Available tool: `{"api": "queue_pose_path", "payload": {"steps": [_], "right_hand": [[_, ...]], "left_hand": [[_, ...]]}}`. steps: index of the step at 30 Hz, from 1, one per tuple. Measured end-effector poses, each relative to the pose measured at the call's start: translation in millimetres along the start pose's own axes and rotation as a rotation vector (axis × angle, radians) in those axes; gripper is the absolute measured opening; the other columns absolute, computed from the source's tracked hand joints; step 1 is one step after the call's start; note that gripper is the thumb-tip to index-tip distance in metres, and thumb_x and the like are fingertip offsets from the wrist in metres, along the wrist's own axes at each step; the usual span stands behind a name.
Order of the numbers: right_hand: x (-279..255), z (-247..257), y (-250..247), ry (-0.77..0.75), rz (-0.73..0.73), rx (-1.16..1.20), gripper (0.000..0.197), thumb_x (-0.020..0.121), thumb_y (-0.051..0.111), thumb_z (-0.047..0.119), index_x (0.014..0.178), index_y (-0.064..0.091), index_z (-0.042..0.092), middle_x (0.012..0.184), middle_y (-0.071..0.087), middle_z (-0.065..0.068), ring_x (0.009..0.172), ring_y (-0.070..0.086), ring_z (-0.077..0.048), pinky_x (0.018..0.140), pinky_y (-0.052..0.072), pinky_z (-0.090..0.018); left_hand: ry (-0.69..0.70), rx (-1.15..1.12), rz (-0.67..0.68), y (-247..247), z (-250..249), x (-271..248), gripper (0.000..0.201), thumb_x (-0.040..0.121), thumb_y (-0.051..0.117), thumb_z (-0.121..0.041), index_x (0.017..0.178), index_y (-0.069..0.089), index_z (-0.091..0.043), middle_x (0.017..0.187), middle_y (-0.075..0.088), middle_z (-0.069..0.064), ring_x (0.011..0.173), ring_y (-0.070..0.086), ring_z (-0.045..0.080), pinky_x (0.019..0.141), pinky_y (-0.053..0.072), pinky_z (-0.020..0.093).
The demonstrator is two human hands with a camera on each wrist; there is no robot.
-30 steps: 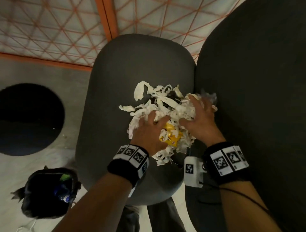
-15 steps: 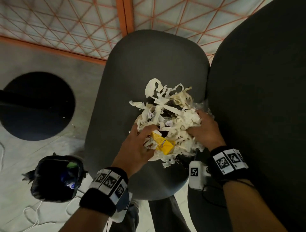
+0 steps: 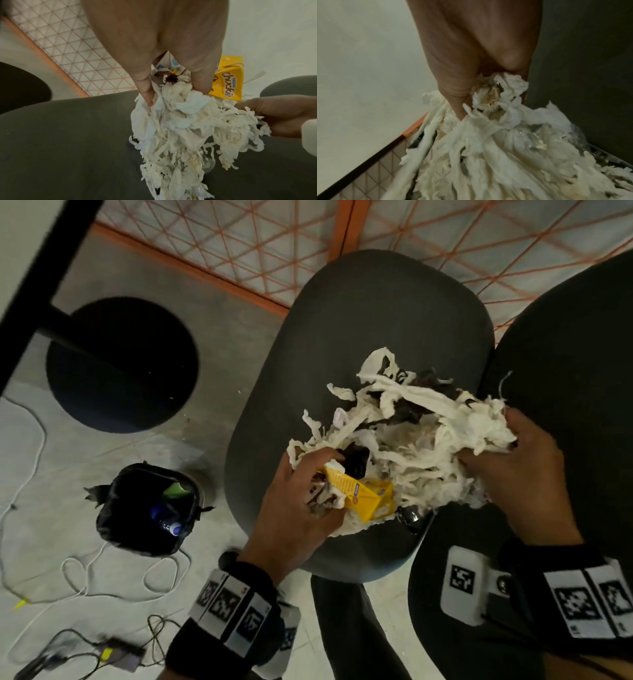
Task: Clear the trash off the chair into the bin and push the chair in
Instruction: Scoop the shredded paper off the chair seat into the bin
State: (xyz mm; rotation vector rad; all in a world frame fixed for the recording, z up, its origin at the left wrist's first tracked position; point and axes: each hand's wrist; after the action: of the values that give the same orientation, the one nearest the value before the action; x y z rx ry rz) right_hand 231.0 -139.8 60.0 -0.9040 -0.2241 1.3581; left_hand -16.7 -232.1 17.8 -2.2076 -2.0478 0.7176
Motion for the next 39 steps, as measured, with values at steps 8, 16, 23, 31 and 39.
{"api": "queue_pose_path", "payload": {"steps": [8, 16, 23, 31, 39], "right_hand": [[-57, 63, 56, -0.146, 0.286, 0.116, 0.048, 0.075, 0.076, 0.006, 0.104, 0.067, 0.043, 0.103, 0.073, 0.018, 0.102, 0.068, -0.004, 0.090, 0.055, -0.028], [-113, 118, 266, -0.295, 0.738, 0.032, 0.039, 0.070, 0.078, 0.008, 0.103, 0.068, 0.027, 0.093, 0.072, 0.008, 0.086, 0.068, -0.007, 0.067, 0.048, -0.013], [-132, 60, 495, -0.308, 0.908, -0.182, 0.045, 0.076, 0.069, 0.009, 0.120, 0.065, 0.021, 0.121, 0.069, -0.008, 0.114, 0.062, -0.028, 0.092, 0.045, -0.024], [-90, -38, 629, -0.058, 1.028, -0.359, 0.050, 0.093, 0.053, 0.023, 0.140, 0.043, 0.009, 0.145, 0.048, -0.016, 0.128, 0.049, -0.035, 0.105, 0.042, -0.037], [-99, -61, 615, 0.057, 1.024, -0.217, 0.062, 0.090, 0.048, 0.029, 0.148, 0.029, 0.015, 0.146, 0.046, -0.016, 0.131, 0.048, -0.034, 0.107, 0.040, -0.037]], "left_hand": [[-0.070, -0.088, -0.159, -67, 16, -67, 0.073, 0.067, 0.080, -0.013, 0.115, 0.045, -0.055, 0.120, 0.048, -0.015, 0.107, 0.056, 0.003, 0.083, 0.053, 0.017], [-0.303, -0.121, -0.480, -162, 103, -151, 0.070, 0.065, 0.082, -0.011, 0.119, 0.053, -0.044, 0.123, 0.059, 0.000, 0.104, 0.065, 0.013, 0.087, 0.057, 0.042], [-0.532, 0.154, -0.578, -167, 290, -127, 0.075, 0.066, 0.080, -0.008, 0.129, 0.050, -0.034, 0.112, 0.048, 0.001, 0.100, 0.058, 0.026, 0.092, 0.049, 0.035], [-0.678, 0.432, -0.257, -128, 470, -51, 0.067, 0.072, 0.073, -0.011, 0.131, 0.048, -0.030, 0.127, 0.041, 0.012, 0.109, 0.056, 0.036, 0.089, 0.049, 0.040], [-0.810, 0.682, 0.059, -117, 489, -2, 0.065, 0.087, 0.059, -0.026, 0.143, 0.027, -0.039, 0.155, 0.020, 0.010, 0.138, 0.033, 0.041, 0.104, 0.041, 0.053]]}}
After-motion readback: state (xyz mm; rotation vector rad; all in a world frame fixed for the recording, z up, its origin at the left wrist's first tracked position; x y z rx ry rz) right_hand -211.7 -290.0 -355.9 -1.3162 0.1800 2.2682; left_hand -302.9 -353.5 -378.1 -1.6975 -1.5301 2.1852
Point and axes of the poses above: each hand's wrist, its own x-axis towards the middle knuckle, its own y-axis out of the palm, z = x × y
